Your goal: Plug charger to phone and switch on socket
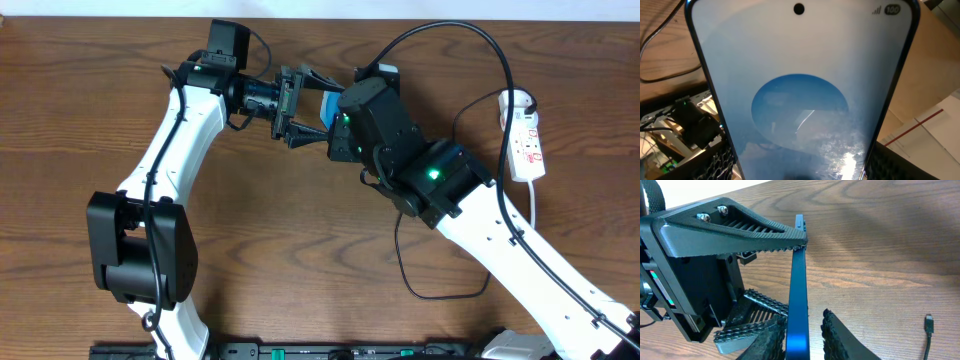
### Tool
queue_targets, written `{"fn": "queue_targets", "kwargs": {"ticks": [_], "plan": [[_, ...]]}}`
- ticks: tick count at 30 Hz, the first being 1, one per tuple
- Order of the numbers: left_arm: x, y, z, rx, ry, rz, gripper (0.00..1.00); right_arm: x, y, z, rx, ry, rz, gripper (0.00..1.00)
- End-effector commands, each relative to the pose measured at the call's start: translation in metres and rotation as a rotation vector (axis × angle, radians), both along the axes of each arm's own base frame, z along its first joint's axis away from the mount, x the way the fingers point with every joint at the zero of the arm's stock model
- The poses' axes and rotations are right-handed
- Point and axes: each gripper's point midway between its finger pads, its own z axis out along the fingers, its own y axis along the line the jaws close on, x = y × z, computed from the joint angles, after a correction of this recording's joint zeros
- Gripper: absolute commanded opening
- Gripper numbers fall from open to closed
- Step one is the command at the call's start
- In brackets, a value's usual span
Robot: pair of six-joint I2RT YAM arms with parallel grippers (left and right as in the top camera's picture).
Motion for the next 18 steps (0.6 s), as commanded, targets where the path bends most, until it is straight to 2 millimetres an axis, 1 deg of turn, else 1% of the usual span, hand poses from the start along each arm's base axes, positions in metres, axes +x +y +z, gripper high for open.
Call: {"fn": "queue_targets", "kwargs": {"ticks": [1, 4, 6, 12, 18], "plan": [[-0.0046, 0.001, 0.0181, -0.05, -0.025, -0.019, 0.79, 0.0053, -0.004, 0.0036, -0.013, -0.021, -0.025, 0.22], [-0.0047, 0.001, 0.0181, -0.049, -0.025, -0.019, 0.79, 0.0054, -0.0042, 0.0036, -0.014, -0.021, -0.026, 0.22], [-0.0048, 0.001, 0.0183, -0.051, -0.025, -0.02, 0.79, 0.0054, -0.0042, 0.0036, -0.014, -0.021, -0.026, 0.18], [-0.0084, 0.0002, 0.0254, -0.092, -0.021, -0.041, 0.79, 0.0055, -0.0041, 0.0038, -0.014, -0.022, -0.026, 0.15], [-0.0085, 0.0002, 0.0254, -0.092, -0.021, -0.041, 0.79, 0.0055, -0.0041, 0.0038, -0.014, -0.022, -0.026, 0.08]]}}
